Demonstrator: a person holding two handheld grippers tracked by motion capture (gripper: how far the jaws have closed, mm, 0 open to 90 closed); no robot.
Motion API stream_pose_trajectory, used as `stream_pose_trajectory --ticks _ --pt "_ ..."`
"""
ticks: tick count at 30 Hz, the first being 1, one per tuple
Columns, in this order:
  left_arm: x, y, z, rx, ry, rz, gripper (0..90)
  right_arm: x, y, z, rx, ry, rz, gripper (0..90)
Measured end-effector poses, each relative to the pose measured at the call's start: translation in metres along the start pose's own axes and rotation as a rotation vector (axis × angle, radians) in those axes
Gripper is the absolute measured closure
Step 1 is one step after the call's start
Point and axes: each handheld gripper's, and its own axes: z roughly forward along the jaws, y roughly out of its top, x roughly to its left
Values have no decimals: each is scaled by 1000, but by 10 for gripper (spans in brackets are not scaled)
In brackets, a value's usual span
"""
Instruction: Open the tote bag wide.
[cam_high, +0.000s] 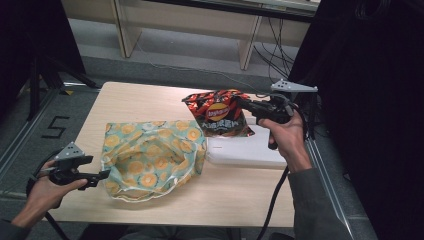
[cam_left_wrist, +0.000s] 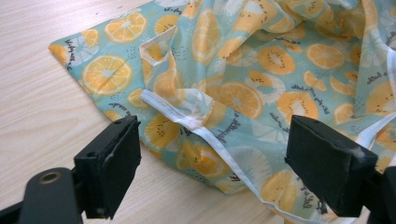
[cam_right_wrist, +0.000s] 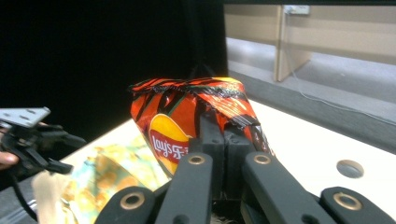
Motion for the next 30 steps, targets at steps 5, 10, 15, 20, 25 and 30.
stream_pose_trajectory --ticks 5,10,15,20,25,30 --pt "1 0 0 -2 1 -7 173 -13 -10 -6 11 -19 16 900" --pt "2 -1 2 -5 5 -9 173 -25 -23 -8 32 -43 41 900" --pt "4 -2 2 14 4 -16 172 -36 -41 -3 48 -43 82 900" --pt "4 -3 3 42 6 0 169 -42 -59 1 64 -45 134 900" --pt "5 -2 4 39 4 -9 169 -52 -72 2 78 -62 181 900" --pt "5 -3 5 30 5 -6 169 -67 -83 -5 74 -106 237 900"
